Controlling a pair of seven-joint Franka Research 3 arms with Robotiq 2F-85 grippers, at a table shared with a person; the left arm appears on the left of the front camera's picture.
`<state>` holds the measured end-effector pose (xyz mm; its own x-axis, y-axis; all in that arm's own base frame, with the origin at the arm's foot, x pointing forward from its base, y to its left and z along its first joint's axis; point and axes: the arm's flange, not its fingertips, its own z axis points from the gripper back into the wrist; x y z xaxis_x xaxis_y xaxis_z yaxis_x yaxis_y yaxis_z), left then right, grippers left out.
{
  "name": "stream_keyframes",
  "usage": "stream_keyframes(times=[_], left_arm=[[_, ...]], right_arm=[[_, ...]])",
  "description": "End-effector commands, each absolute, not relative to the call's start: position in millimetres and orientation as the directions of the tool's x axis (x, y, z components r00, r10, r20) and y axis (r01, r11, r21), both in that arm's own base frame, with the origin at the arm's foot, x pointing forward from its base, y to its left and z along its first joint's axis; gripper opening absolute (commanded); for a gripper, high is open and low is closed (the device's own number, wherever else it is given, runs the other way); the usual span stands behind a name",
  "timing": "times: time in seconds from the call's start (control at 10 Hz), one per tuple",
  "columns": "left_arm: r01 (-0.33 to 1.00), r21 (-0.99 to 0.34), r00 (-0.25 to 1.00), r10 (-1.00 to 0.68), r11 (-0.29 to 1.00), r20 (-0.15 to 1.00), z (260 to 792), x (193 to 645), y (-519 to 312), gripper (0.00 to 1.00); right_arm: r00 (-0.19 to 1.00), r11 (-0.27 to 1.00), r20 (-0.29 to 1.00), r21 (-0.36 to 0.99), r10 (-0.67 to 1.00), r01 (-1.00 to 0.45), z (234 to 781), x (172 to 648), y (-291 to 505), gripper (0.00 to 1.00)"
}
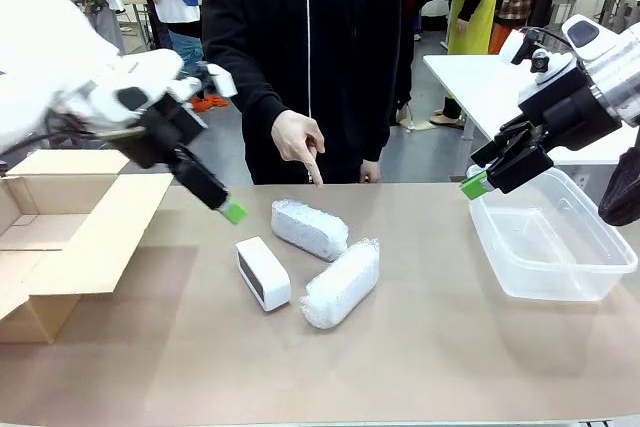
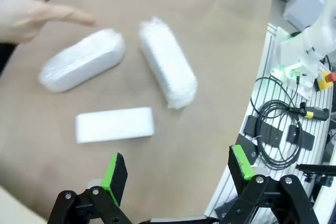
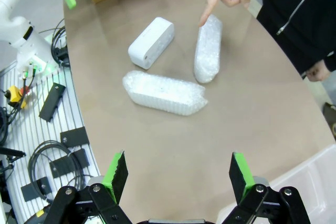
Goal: Separate and place wrapped and unwrapped clocks.
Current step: Pick up the Digital clock indicated by the person.
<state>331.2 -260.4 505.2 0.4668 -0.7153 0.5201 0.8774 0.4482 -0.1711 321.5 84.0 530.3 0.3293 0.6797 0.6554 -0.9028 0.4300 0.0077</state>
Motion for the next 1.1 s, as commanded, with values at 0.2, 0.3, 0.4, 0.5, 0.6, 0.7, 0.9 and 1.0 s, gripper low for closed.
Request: stream_keyframes(times=[0.2, 0.3, 0.4, 0.5, 0.6, 0.7, 0.9, 1.0], left_arm=[[0.891, -0.223, 0.454, -0.790, 0.395, 0.412, 462, 349, -347, 1.00], [0.901, -0.190, 0.433, -0.810, 0.390, 0.395, 449, 350, -366, 1.00], [0.904, -0.172, 0.428, -0.824, 0.392, 0.372, 436, 353, -384, 1.00], [0.900, -0.165, 0.435, -0.832, 0.403, 0.344, 423, 356, -397, 1.00], [0.893, -0.159, 0.449, -0.837, 0.420, 0.311, 409, 360, -407, 1.00], [0.900, -0.140, 0.435, -0.849, 0.412, 0.301, 398, 363, -415, 1.00], [0.890, -0.117, 0.454, -0.838, 0.440, 0.304, 384, 367, -426, 1.00], [0.885, -0.113, 0.464, -0.835, 0.451, 0.297, 378, 370, -431, 1.00]], right_arm=[[0.330, 0.422, 0.666, 0.026, 0.669, -0.906, 529, 322, 85, 1.00], [0.330, 0.422, 0.666, 0.026, 0.669, -0.906, 529, 322, 85, 1.00], [0.330, 0.422, 0.666, 0.026, 0.669, -0.906, 529, 322, 85, 1.00], [0.330, 0.422, 0.666, 0.026, 0.669, -0.906, 529, 322, 85, 1.00], [0.330, 0.422, 0.666, 0.026, 0.669, -0.906, 529, 322, 85, 1.00], [0.330, 0.422, 0.666, 0.026, 0.669, -0.906, 529, 322, 85, 1.00], [0.330, 0.422, 0.666, 0.026, 0.669, -0.906, 529, 322, 85, 1.00], [0.330, 0.422, 0.666, 0.026, 0.669, -0.906, 529, 322, 85, 1.00]])
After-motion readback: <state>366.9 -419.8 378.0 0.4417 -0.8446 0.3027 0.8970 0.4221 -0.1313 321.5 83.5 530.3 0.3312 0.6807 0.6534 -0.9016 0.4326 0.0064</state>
